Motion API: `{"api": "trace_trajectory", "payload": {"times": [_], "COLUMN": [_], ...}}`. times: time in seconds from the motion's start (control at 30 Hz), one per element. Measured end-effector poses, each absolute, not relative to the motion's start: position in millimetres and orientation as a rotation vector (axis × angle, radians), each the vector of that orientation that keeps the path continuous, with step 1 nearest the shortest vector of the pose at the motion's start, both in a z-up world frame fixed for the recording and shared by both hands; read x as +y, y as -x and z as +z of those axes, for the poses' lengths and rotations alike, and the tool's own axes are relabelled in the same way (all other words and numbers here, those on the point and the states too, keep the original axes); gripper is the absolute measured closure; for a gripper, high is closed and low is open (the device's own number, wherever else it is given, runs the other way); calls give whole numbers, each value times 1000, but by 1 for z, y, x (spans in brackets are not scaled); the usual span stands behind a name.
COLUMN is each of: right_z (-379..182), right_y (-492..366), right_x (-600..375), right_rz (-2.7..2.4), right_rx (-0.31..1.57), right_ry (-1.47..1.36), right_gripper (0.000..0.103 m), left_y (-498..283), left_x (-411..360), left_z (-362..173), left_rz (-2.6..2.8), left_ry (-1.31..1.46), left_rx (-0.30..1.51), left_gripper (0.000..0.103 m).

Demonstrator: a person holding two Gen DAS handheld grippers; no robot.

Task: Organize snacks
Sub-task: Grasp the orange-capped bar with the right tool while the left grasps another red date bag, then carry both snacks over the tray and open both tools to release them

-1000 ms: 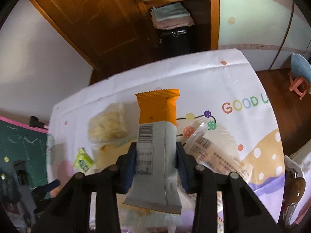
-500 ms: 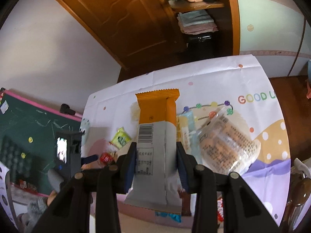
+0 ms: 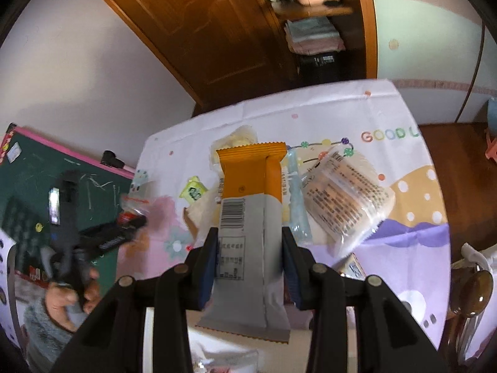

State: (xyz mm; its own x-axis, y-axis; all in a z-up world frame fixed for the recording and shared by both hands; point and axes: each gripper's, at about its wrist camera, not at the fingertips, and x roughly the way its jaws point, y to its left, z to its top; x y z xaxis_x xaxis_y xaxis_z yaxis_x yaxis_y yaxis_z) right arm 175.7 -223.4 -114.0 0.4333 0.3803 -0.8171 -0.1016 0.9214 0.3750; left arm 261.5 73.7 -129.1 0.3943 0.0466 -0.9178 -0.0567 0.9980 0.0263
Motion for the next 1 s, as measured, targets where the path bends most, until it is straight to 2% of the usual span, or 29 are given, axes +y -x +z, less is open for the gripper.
{"api": "trace_trajectory", "payload": {"times": [0.2,0.4,0.53,0.7,0.83,1.0], "right_z": [-61,-28,-27,-42,-60,-85], "right_y": [-99,-11,44,91,99,85], "right_x": [-230,-223,-221,-216,-207,-210], "right_rz": [346,377,378,342,268,269], "right_rx": [925,794,716,674,673,768], "right_ry": [-217,-138,-106,-61,62,25], "right_gripper": [65,64,64,64,64,64], "left_y": [-169,-87,-37,-9,-2,8], "left_x": [55,33,19,2,-15,-25], "left_z": [-30,18,8,-37,-70,-92], "left_rz": [-42,-114,-144,-128,-116,-86], "left_ry": [-4,28,56,65,6,-38], "left_rx": [939,770,718,772,846,874], "left_gripper": [56,55,55,55,55,55]}}
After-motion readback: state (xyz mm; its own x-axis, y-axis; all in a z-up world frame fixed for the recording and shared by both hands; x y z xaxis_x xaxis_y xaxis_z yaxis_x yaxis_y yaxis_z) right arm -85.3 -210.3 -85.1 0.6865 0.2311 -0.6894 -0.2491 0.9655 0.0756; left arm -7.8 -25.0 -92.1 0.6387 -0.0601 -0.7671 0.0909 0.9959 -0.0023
